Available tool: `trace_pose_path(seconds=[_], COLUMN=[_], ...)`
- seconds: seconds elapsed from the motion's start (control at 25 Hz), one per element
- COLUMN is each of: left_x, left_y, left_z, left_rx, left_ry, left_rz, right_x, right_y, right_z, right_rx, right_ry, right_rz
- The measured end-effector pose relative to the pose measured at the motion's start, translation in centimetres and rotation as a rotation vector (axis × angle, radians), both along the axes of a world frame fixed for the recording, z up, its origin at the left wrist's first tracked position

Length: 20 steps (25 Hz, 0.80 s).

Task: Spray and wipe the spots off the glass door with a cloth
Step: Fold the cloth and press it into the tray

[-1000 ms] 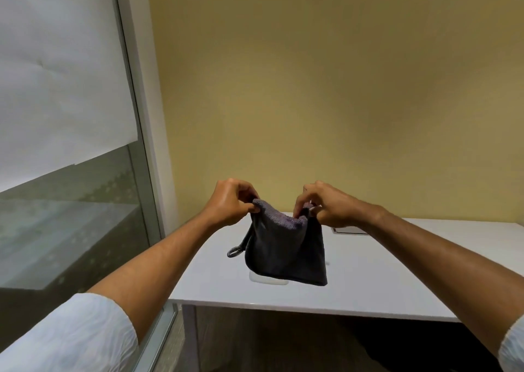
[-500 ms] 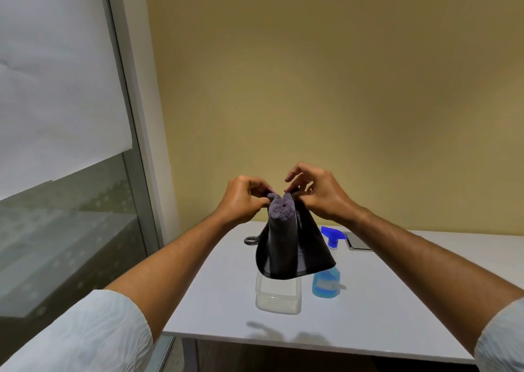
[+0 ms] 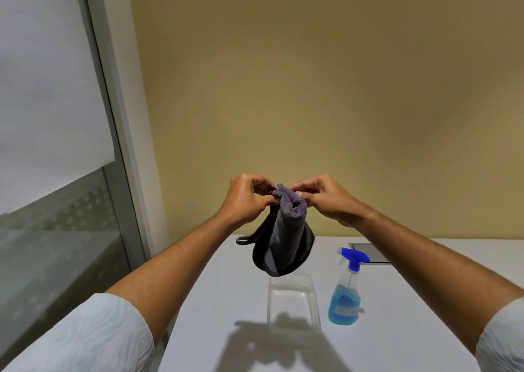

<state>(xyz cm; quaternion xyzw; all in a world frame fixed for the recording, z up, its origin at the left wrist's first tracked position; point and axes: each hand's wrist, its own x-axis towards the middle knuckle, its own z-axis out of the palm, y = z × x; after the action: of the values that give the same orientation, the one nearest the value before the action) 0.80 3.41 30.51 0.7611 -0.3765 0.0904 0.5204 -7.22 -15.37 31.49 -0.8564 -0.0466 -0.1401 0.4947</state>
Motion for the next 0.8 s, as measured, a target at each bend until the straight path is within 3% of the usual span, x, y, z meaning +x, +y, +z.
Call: trace_pose_path(seconds=[0.12,0.44,0.8], left_x=[1.1,3.3,5.2], left_y=[-0.2,-0.9,-4.3], left_z=[-0.1,0.3,0.9], left_rx=[0.01,0.161,0.116], left_ry=[-0.034,-0.141,-0.184], left_rz=[0.025,0.091,0.126], right_x=[1.2,3.8,4.6], right_y=[-0.2,-0.1,-5.6], right_z=[0.1,0.4,-1.0], right_rx=[0.106,0.119,0.257], right_ry=[0.099,0.083,0.103], right_rz=[0.003,-0.01,0.086])
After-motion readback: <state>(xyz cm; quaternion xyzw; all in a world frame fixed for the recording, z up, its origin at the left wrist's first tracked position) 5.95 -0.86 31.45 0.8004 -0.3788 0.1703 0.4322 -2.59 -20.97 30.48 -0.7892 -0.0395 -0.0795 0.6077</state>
